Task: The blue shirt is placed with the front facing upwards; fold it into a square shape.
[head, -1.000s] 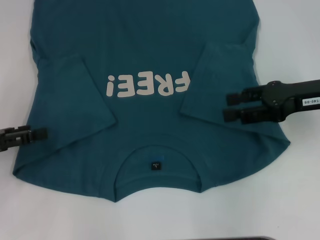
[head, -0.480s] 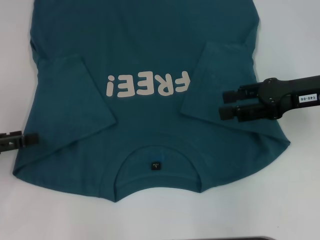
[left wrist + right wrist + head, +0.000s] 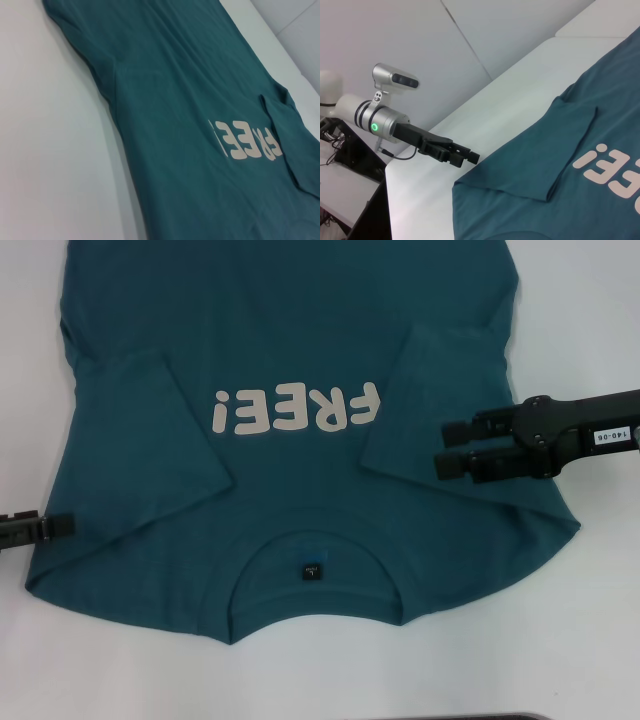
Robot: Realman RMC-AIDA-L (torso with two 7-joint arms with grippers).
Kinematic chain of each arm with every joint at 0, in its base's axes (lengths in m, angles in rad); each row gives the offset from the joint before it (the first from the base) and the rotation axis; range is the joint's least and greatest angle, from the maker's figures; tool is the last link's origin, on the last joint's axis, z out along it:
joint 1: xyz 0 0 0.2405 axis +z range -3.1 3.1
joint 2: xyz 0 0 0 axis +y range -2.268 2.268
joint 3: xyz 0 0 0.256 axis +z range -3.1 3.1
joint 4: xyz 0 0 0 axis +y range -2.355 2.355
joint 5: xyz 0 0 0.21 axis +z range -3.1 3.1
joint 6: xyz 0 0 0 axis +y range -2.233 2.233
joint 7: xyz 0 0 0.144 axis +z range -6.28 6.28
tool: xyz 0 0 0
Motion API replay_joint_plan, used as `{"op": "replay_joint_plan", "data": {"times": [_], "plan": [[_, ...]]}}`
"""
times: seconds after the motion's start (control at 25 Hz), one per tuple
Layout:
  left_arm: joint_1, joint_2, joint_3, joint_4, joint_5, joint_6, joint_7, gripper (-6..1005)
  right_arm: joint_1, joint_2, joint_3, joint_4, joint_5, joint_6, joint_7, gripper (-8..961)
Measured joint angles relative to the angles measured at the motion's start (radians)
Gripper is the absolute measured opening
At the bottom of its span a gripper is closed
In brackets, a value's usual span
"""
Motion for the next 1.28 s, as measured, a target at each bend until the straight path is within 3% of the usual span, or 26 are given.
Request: {"op": "replay_joint_plan", "data": {"times": [0.88,1.28], "plan": [[0.003,0.003,-0.007,-0.009,0.042,0.051,-0.003,874,0.001,-0.001,0.002,0.003,0.003,0.004,0.001,701],[-0.02,-0.004,-0.017,-0.01,0.042,-0.003,-0.013,873,0.001,-0.001,0.002,-0.001,0.005,0.006,0.002,699]]}}
